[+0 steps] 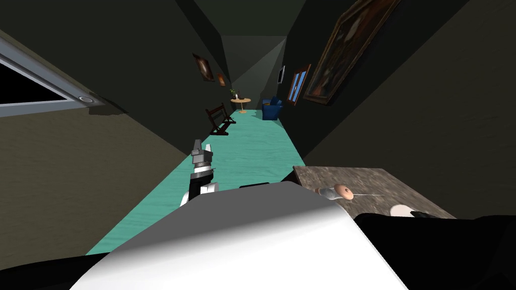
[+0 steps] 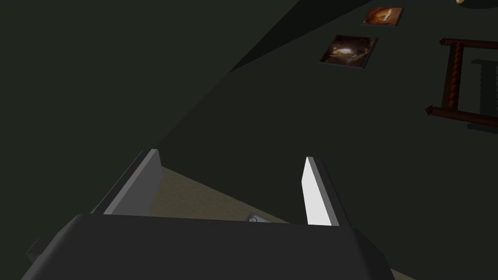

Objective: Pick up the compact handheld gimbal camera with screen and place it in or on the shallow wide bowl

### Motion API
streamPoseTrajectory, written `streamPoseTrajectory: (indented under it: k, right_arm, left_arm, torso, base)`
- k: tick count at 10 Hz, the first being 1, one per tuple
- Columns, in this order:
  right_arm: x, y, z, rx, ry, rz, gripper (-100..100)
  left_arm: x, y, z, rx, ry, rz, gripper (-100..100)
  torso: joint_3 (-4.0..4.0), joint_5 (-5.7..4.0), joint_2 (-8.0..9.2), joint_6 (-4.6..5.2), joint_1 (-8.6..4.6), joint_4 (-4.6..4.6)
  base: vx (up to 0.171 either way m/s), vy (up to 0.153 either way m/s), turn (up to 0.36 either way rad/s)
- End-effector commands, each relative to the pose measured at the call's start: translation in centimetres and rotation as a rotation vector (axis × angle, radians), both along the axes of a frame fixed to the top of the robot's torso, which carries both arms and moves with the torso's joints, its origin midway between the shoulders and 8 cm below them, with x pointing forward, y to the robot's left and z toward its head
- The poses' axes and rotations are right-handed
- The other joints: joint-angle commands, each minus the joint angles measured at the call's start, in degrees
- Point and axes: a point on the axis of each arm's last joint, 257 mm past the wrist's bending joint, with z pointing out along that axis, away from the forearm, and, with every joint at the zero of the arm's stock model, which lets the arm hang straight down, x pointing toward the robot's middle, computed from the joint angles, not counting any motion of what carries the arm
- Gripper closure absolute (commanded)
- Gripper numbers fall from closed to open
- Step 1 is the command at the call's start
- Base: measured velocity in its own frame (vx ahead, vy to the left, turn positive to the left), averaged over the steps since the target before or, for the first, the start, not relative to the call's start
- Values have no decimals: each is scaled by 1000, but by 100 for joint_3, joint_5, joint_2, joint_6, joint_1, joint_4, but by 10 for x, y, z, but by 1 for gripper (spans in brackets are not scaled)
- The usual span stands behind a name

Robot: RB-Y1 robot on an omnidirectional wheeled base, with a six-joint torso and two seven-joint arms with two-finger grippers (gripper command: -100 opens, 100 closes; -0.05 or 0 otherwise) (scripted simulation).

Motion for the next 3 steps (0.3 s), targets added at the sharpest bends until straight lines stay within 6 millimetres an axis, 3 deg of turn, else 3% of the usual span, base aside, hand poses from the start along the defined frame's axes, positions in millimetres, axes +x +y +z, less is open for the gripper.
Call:
streamPoseTrajectory:
  k: [1, 3]
  right_arm:
    - [0, 0, 0, 0, 0, 0, 0]
    - [0, 0, 0, 0, 0, 0, 0]
  left_arm:
    - [0, 0, 0, 0, 0, 0, 0]
    - [0, 0, 0, 0, 0, 0, 0]
  torso:
    - [0, 0, 0, 0, 0, 0]
    - [0, 0, 0, 0, 0, 0]
  base:
    - [0, 0, 0]
    - [0, 0, 0]
